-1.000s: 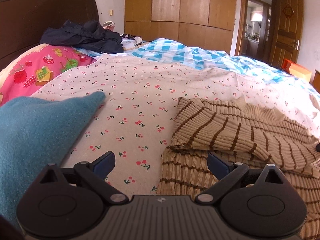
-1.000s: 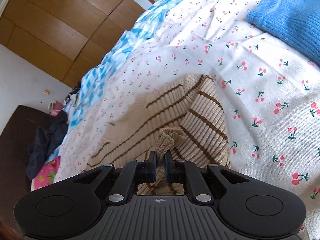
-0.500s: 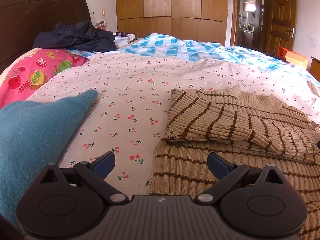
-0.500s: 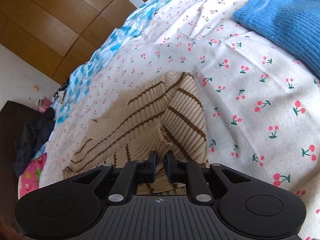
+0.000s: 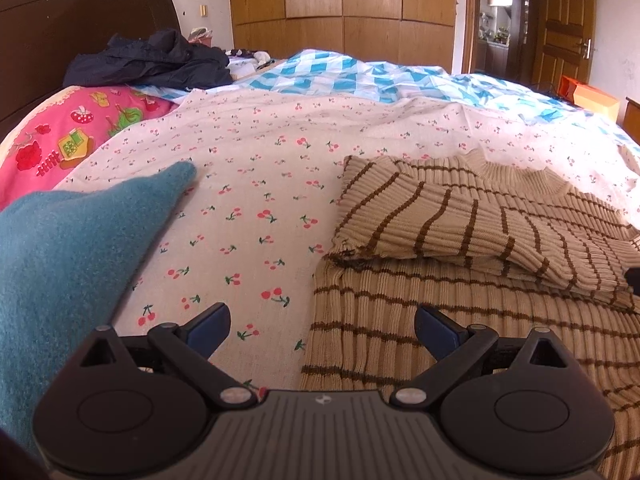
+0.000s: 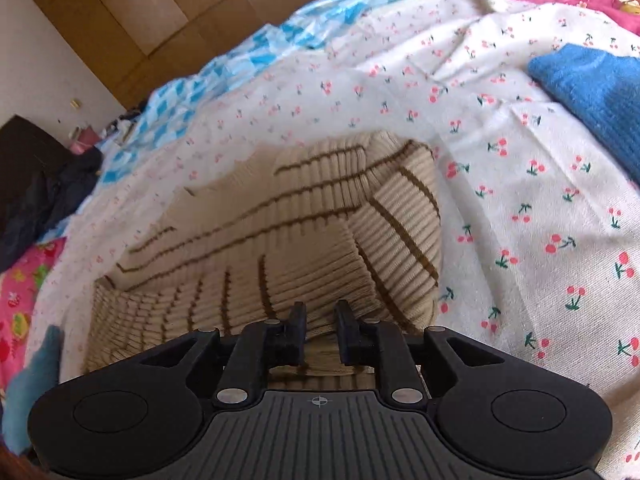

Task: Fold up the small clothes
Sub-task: 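Move the right gripper to the sweater hem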

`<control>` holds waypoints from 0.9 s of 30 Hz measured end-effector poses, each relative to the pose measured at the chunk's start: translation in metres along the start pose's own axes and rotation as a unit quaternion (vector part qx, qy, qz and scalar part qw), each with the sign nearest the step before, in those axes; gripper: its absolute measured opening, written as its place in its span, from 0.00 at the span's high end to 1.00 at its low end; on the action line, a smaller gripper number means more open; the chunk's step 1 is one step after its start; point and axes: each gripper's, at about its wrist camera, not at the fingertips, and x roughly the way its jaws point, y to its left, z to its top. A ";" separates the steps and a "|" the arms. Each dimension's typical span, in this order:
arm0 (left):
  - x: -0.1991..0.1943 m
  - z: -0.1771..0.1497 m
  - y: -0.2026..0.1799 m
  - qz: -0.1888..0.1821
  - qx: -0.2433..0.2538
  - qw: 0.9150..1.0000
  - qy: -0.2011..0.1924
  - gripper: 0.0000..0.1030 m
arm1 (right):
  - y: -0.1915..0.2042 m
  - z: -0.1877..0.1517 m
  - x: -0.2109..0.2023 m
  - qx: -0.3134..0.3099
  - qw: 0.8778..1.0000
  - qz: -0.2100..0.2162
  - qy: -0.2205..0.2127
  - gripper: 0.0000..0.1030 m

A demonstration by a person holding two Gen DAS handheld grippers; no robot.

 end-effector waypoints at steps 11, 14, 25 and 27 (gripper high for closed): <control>-0.035 -0.005 0.029 -0.038 -0.025 0.996 0.071 0.01 | -0.007 -0.013 -0.063 -0.037 0.998 0.044 0.010 0.81; -0.057 -0.013 0.034 -0.056 0.008 0.994 0.098 0.01 | -0.008 -0.024 -0.092 -0.062 0.995 0.065 0.039 0.77; -0.113 -0.046 0.035 -0.115 0.055 0.969 0.212 0.12 | -0.033 -0.088 -0.159 -0.096 0.981 0.058 0.159 0.72; -0.113 -0.049 0.031 -0.117 0.063 0.965 0.226 0.15 | -0.036 -0.103 -0.158 -0.092 0.975 0.064 0.193 0.71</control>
